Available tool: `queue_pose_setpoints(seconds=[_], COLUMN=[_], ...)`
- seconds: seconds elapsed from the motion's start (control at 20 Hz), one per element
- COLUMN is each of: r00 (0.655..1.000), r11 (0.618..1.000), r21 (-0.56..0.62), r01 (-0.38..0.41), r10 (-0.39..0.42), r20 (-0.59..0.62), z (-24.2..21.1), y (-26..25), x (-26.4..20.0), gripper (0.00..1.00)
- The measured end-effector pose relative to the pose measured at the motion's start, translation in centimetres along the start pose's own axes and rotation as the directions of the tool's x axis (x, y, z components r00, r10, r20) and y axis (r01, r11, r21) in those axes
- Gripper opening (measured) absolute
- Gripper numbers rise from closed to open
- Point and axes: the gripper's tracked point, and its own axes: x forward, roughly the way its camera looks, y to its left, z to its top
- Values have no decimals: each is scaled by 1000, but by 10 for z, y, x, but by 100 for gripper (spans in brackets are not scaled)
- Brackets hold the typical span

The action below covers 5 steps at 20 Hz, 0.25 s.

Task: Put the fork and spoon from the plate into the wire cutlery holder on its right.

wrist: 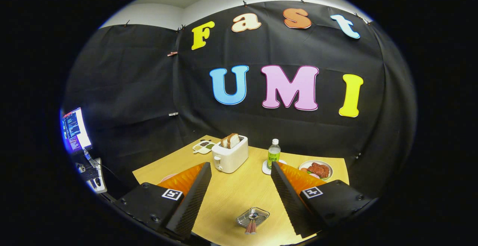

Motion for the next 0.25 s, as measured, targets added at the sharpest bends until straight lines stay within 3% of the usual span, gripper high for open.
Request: queue_pose_setpoints(seconds=[0.25], r00=[1000], r11=[1000], r21=[-9], r01=[-15], r10=[15], r20=[0], z=[3], y=[-1], x=[6], gripper=[99])
